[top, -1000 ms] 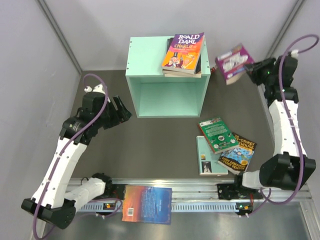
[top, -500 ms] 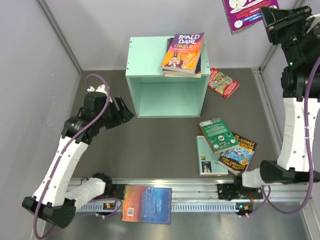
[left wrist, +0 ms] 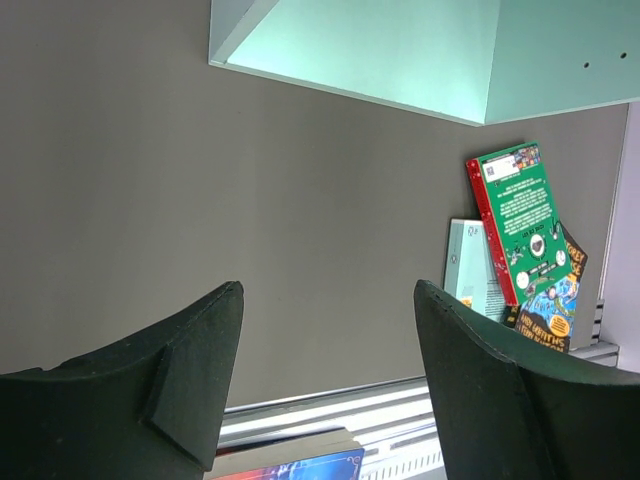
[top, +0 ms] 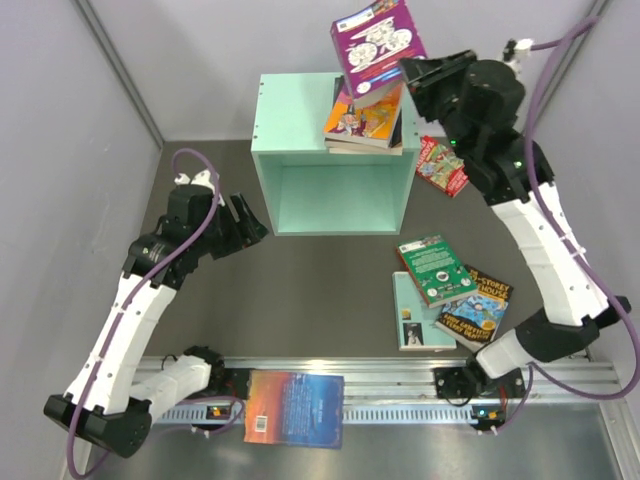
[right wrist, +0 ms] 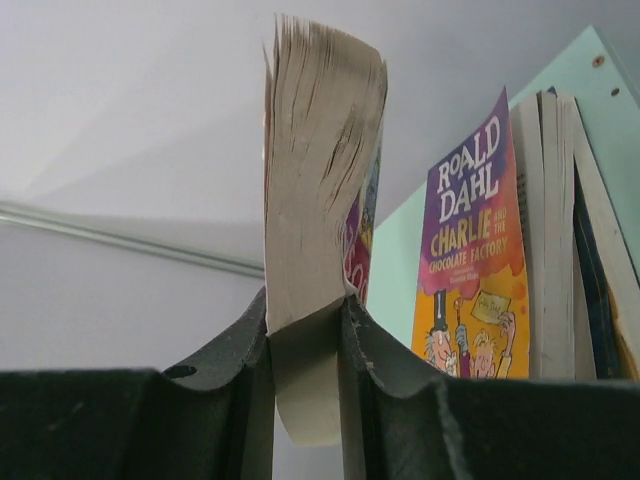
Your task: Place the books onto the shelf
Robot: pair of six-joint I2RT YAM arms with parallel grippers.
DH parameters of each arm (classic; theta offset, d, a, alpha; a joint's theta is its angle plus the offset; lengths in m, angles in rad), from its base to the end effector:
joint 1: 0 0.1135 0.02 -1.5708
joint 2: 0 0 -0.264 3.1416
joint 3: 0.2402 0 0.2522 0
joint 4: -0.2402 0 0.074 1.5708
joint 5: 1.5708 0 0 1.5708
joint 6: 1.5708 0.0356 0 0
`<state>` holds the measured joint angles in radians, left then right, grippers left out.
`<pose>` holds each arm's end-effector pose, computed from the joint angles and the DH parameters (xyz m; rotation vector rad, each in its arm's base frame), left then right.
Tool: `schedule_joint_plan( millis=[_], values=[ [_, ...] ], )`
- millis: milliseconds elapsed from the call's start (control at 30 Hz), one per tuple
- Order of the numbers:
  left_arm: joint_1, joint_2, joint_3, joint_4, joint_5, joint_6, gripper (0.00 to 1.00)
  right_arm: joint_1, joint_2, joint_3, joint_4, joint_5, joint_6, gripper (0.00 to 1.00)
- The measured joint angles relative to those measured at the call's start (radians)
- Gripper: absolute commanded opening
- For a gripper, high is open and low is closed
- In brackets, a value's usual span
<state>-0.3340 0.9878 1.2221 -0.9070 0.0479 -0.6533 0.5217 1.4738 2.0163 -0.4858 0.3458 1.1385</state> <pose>0.1739 -0.0622 0.3809 -0.3407 2.2834 -0.5758 0.2493 0.1294 0.5602 0.7616 1.4237 1.0530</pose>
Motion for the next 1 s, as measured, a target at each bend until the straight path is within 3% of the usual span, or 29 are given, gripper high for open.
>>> schedule_joint_plan(
  millis=[233, 367, 533, 1000],
  values=[
    [0.000, -0.032, 0.000, -0.008, -0.001, -0.001, 0.74, 0.177, 0.140, 0.163, -0.107, 0.306, 0.003, 0.00],
    [0.000, -0.060, 0.000, -0.021, -0.003, -0.003, 0.74, 0.211, 0.220, 0.282, -0.143, 0.435, -0.019, 0.00],
    [0.000, -0.092, 0.000, -0.045, -0.008, -0.003, 0.74, 0.243, 0.227, 0.303, -0.201, 0.552, -0.003, 0.00],
    [0.000, -0.109, -0.001, -0.054, -0.008, -0.003, 0.73, 0.275, 0.148, 0.117, -0.345, 0.562, 0.209, 0.00]
  ],
)
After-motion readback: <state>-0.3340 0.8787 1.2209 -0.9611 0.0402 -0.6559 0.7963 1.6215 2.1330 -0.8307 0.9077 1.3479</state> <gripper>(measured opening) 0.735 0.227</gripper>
